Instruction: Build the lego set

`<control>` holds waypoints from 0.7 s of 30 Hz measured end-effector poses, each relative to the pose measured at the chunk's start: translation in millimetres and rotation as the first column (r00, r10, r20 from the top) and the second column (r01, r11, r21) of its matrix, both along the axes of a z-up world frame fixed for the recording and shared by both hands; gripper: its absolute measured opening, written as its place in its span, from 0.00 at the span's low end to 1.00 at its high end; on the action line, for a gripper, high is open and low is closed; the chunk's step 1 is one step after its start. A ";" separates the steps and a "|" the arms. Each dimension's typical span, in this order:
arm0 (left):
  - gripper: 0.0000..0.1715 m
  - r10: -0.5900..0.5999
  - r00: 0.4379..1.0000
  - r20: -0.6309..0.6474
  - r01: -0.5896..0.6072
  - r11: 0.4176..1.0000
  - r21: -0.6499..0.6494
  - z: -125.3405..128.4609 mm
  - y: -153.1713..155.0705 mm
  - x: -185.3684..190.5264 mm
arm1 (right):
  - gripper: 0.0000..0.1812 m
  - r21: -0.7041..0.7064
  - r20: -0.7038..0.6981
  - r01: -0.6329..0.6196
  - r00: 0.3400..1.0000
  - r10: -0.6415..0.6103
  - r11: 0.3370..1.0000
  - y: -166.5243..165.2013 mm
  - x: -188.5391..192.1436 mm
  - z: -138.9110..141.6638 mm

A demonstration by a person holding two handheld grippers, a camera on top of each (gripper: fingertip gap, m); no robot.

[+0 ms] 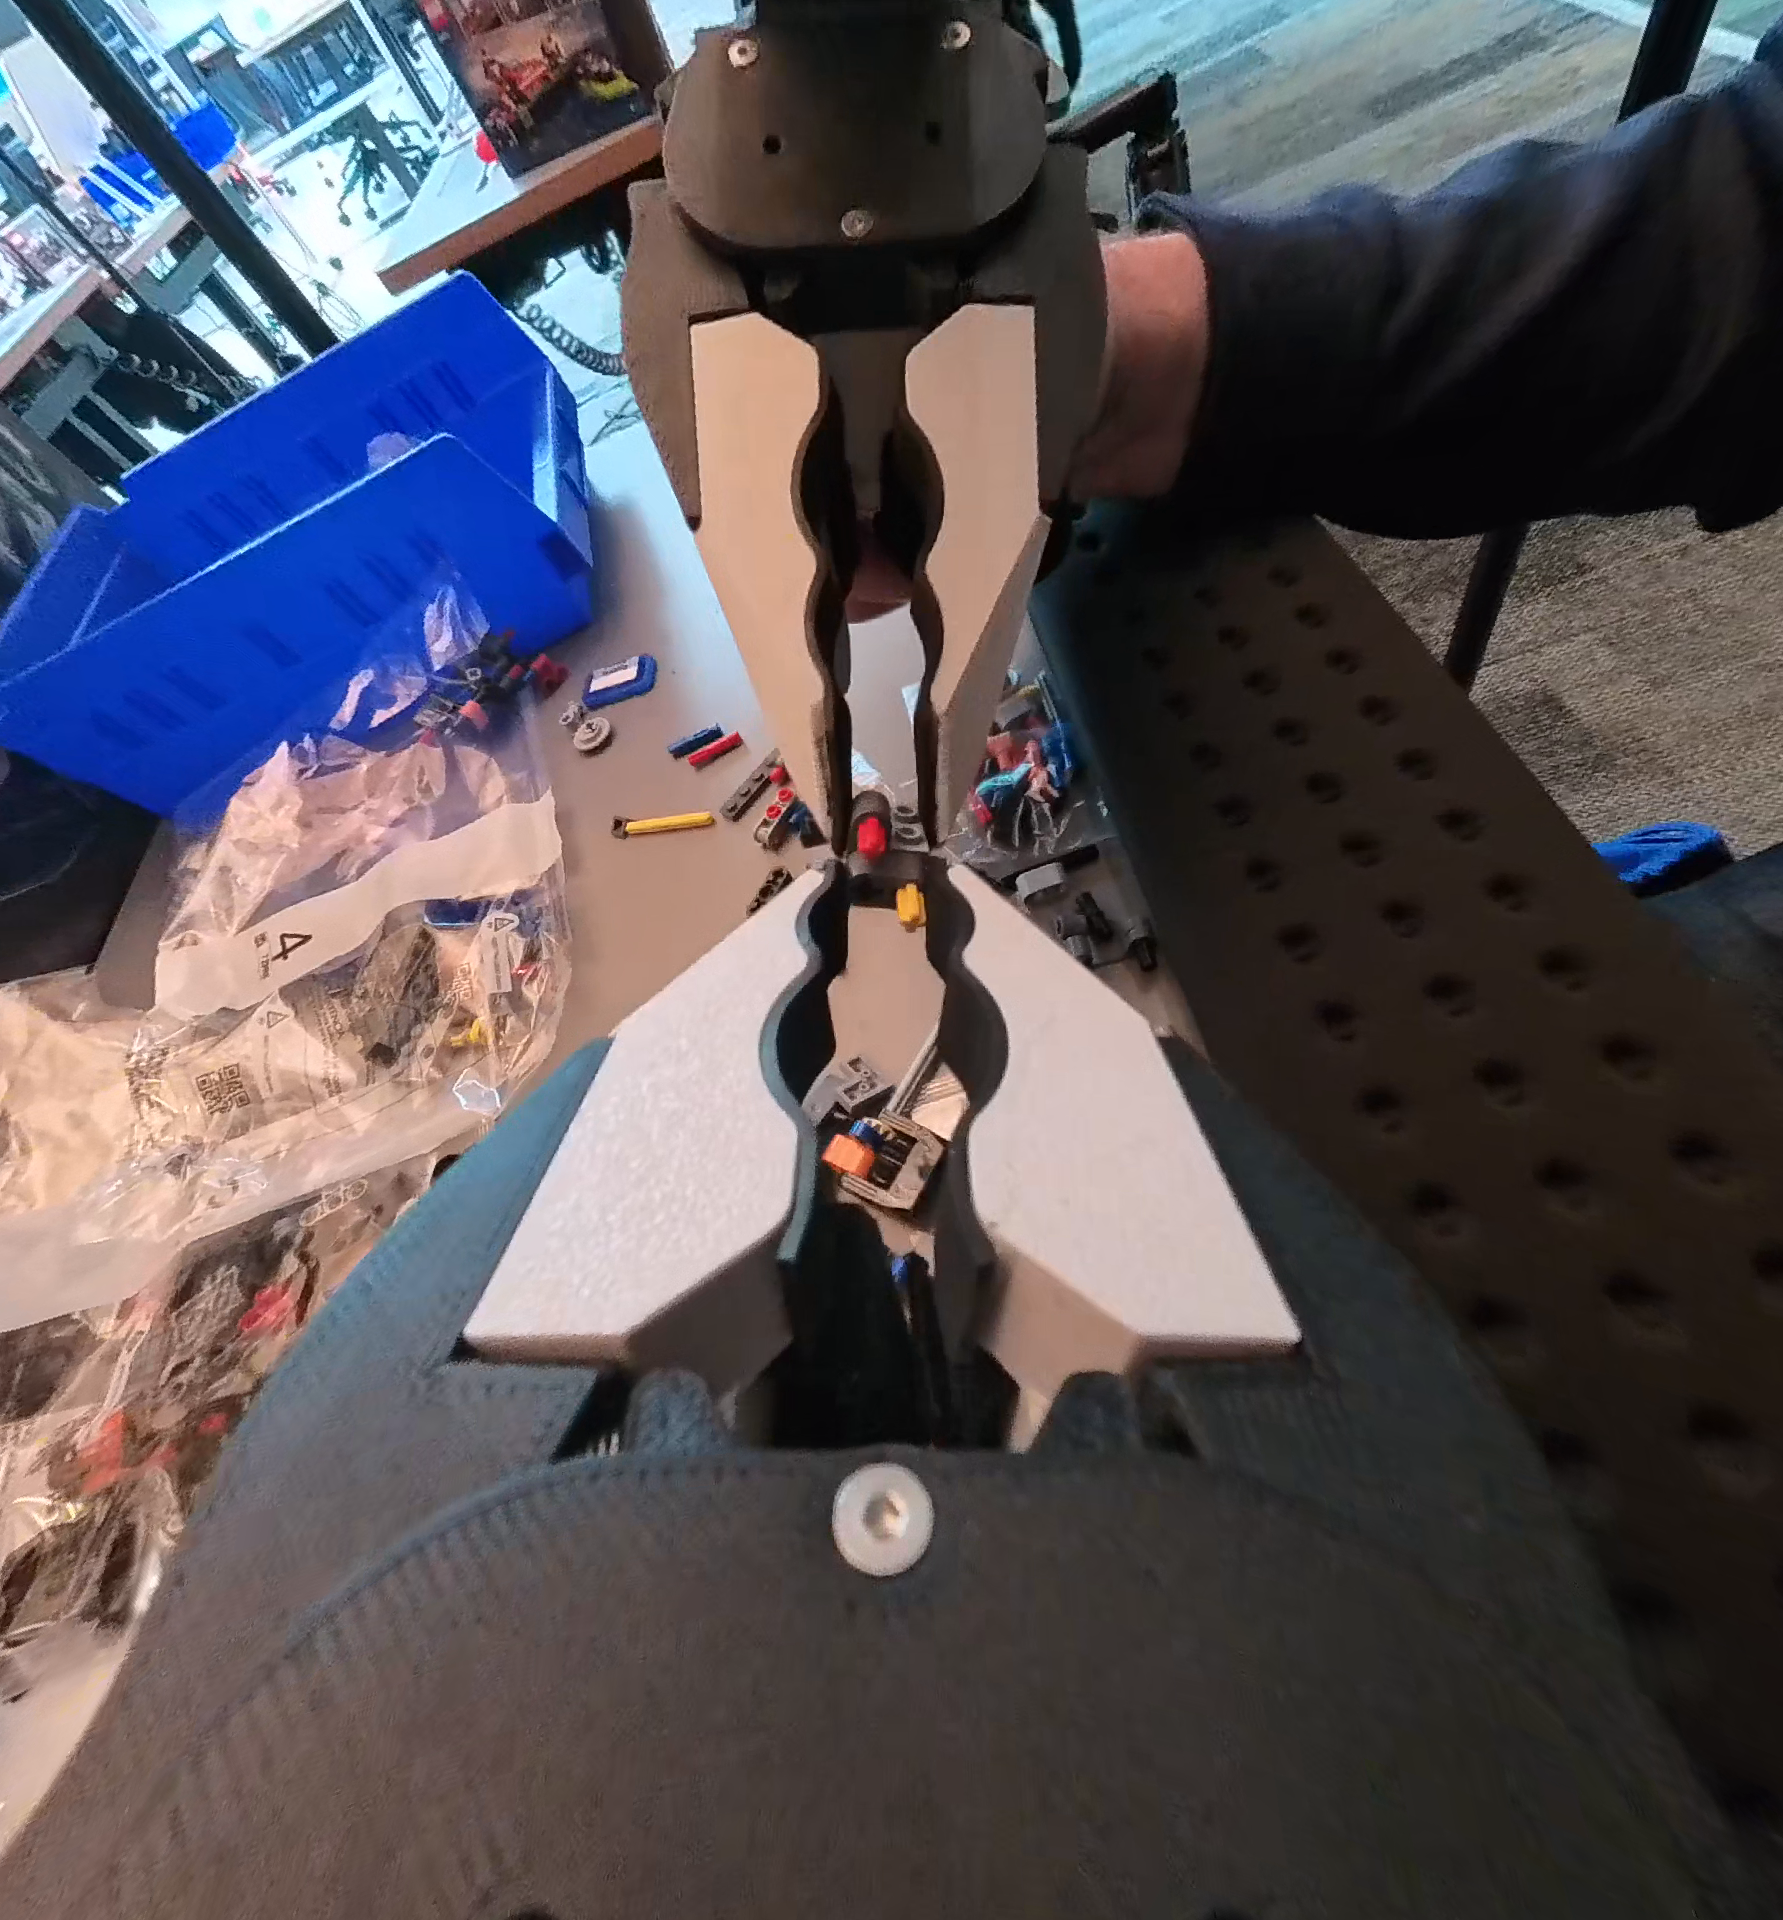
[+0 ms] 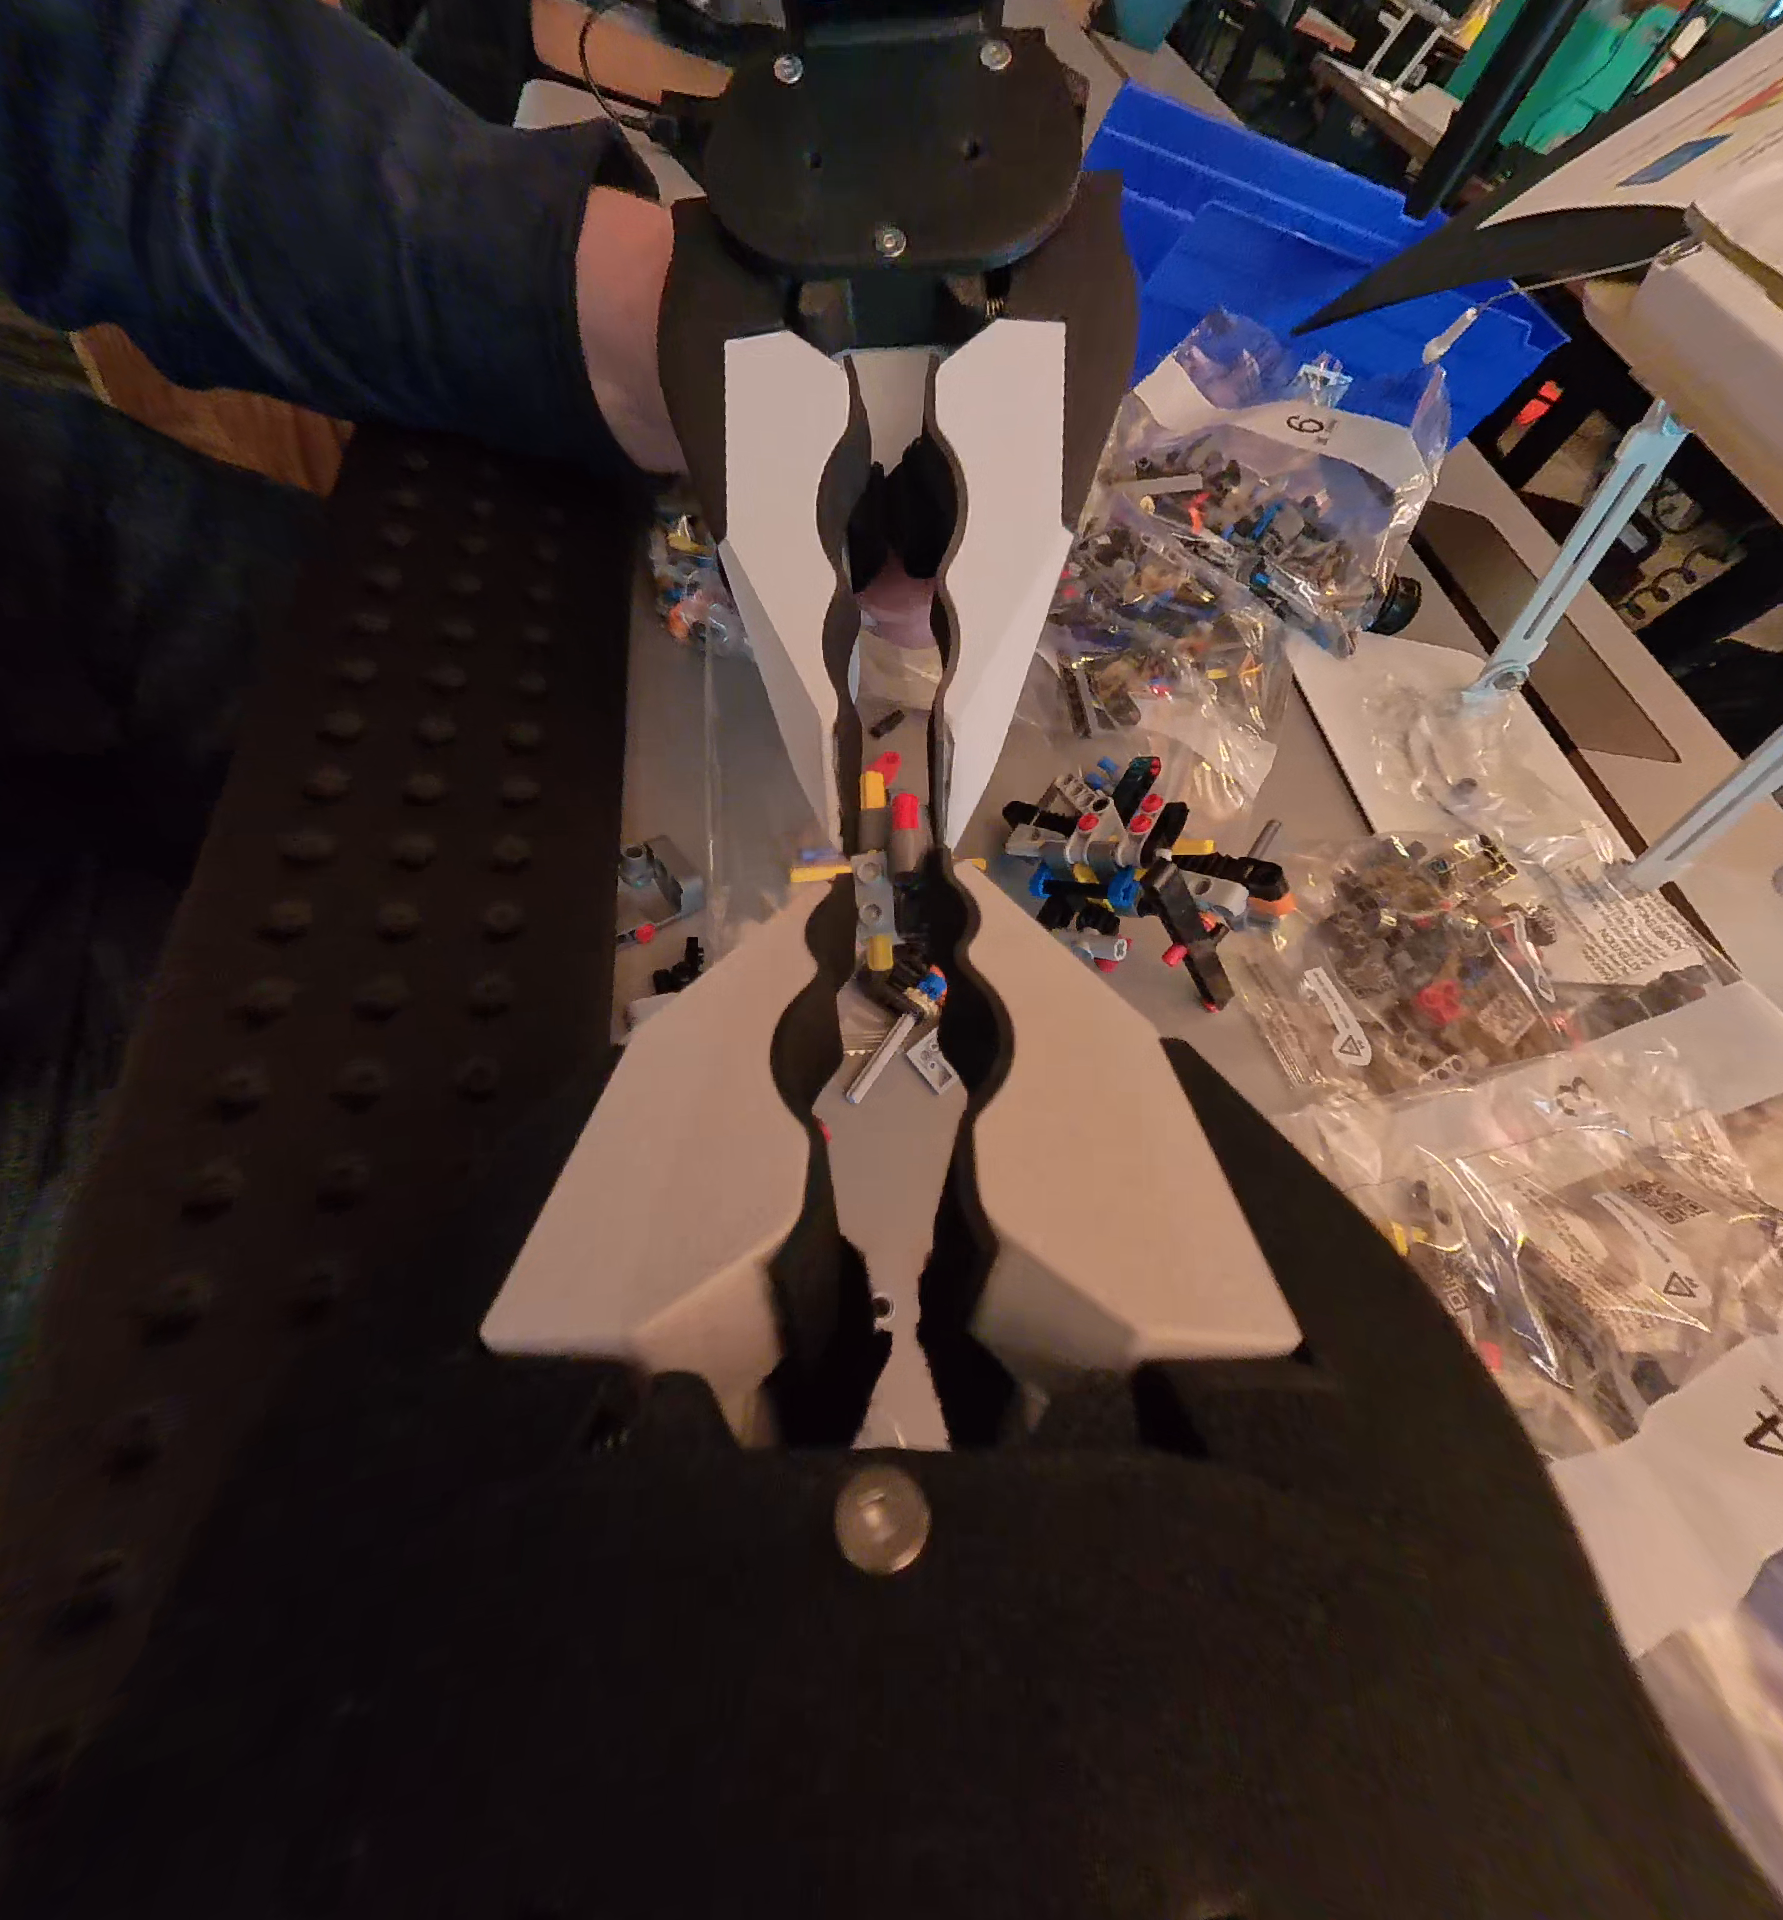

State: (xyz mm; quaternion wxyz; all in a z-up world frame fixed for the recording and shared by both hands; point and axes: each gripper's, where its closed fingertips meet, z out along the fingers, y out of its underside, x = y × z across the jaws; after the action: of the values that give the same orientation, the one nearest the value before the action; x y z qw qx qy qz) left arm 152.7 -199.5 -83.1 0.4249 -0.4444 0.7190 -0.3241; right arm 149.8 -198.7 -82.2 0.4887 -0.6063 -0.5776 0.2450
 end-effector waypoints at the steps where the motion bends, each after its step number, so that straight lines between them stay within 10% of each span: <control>1: 0.09 -0.004 1.000 0.002 0.004 1.000 -0.010 0.7 -0.6 -0.2 | 0.06 -0.001 -0.007 -0.003 1.000 0.003 1.000 -0.7 0.6 0.9; 8: 0.04 0.117 0.975 0.188 -0.102 0.991 -0.088 46.0 36.3 -32.2 | 0.00 -0.063 -0.110 0.009 0.994 -0.016 0.998 -3.4 34.4 14.0; 21: 0.05 0.047 0.997 0.065 -0.058 0.982 0.182 9.5 14.1 -0.9 | 0.14 -0.344 -0.201 -0.029 0.979 -0.043 0.938 11.4 8.8 2.4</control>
State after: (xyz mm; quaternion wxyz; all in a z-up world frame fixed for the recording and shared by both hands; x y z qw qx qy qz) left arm 151.8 -185.4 -73.6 0.4942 -0.4121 0.7205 -0.2584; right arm 158.6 -187.3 -79.8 0.4325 -0.6562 -0.4699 0.4020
